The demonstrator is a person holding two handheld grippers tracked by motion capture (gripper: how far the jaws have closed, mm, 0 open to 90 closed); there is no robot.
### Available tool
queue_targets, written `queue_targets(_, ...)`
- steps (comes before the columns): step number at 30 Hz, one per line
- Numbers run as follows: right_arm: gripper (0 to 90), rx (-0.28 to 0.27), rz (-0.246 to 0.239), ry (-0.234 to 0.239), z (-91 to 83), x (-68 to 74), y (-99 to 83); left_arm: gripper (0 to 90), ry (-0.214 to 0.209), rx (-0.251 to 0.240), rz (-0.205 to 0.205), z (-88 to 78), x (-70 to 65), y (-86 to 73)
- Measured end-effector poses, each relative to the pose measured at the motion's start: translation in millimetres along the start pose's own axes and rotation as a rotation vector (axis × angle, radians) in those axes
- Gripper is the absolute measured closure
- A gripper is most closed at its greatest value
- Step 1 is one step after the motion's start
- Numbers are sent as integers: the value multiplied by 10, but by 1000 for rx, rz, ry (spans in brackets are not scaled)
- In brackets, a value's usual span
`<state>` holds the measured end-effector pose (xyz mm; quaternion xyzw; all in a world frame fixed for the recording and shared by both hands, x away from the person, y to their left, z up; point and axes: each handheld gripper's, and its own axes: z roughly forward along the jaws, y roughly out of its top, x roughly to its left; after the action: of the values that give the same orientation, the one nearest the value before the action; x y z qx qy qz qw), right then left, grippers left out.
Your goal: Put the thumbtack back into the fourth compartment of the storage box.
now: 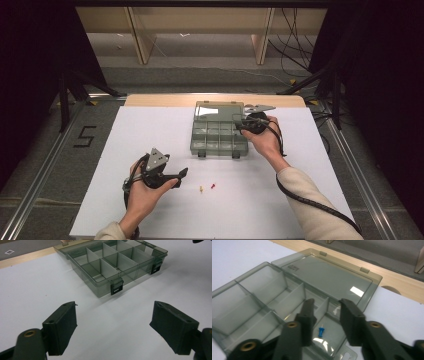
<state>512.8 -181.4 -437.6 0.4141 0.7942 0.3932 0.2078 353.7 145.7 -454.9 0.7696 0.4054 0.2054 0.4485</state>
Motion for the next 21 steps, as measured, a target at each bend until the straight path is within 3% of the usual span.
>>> queue_targets(2, 464, -10, -11, 17, -25, 28, 6, 195, -1, -2, -2, -3, 2, 0)
queue_targets(6, 335, 35, 13, 87, -138, 171, 25, 191, -4, 3, 11, -10, 20, 0)
queue_targets(7, 288, 54, -29, 114, -189, 248, 27, 189, -5, 4, 8, -11, 19, -1)
queue_targets(8, 288, 54, -29, 114, -189, 248, 27, 189, -6, 5, 8, -14, 18, -1)
queue_targets(12, 227, 75, -77, 181, -234, 475, -28, 185, -3, 0, 9, -29, 14, 5)
queue_targets(14, 197, 122, -99, 217, -277, 597, -64, 183, -5, 0, 10, -30, 13, 5)
queue_targets(17, 182, 144, -168, 268, -297, 725, -160, 182, -7, 2, 7, -28, 11, 3)
queue_targets(21, 180, 203, -198, 326, -356, 864, -309, 182, -9, 4, 7, -24, 9, 6)
